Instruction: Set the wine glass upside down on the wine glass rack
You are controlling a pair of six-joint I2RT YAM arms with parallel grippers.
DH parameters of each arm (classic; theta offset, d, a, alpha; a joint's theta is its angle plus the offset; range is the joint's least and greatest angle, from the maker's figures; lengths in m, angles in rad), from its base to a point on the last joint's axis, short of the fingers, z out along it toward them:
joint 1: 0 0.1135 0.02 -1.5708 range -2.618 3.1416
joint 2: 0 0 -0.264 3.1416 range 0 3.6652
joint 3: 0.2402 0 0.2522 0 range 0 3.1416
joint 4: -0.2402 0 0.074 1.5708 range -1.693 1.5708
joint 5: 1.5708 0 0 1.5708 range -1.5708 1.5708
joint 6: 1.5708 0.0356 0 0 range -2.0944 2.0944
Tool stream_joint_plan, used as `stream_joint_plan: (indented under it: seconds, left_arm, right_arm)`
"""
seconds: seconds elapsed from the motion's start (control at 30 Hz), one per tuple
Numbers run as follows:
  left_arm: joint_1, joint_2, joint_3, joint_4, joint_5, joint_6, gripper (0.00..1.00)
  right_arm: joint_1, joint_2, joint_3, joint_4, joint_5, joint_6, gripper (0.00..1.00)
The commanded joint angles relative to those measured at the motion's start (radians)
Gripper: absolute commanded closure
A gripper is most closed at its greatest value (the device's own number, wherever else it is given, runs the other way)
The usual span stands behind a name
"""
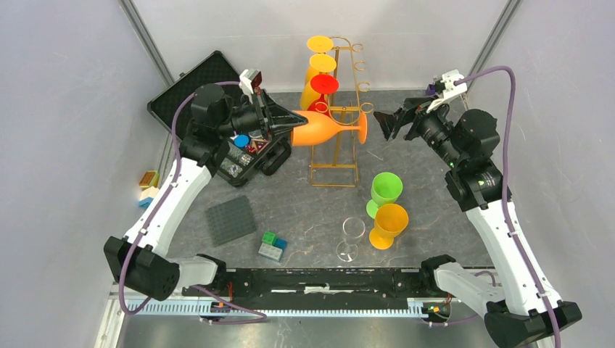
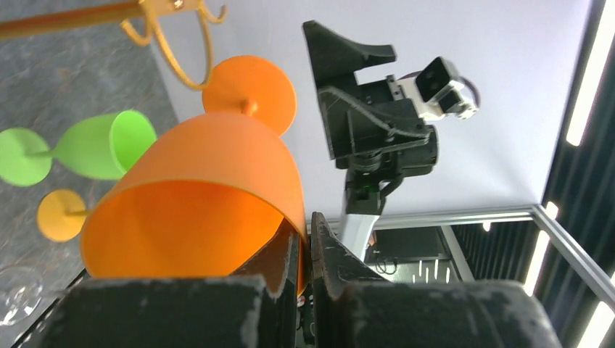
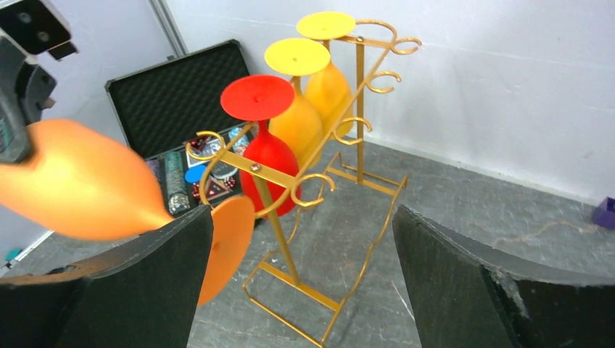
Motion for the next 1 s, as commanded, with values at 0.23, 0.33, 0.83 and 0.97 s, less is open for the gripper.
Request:
stream_joint_plan:
  seconds: [0.23, 0.33, 0.83, 0.97]
  left_arm:
    - [0.047, 0.032, 0.051, 0.301, -0.041, -0.180, 0.98]
    - [0.051, 0.042, 0.057, 0.334, -0.037, -0.206, 0.98]
    - [0.055, 0.041, 0.057, 0.361, -0.027, -0.225, 0.98]
    - [0.055, 0.041, 0.056, 0.365, -0.024, -0.228, 0.98]
  right_arm:
    - [-0.004, -0.002, 0.052, 0.224, -0.201, 0.073, 0.04]
    - [-0.004, 0.013, 0.043, 0.280, -0.262, 0.105, 0.07]
    - [0.023, 0.109, 0.031, 0.299, -0.325, 0.138, 0.25]
    - [0.050, 0.134, 0.031, 0.317, -0.339, 0.138, 0.36]
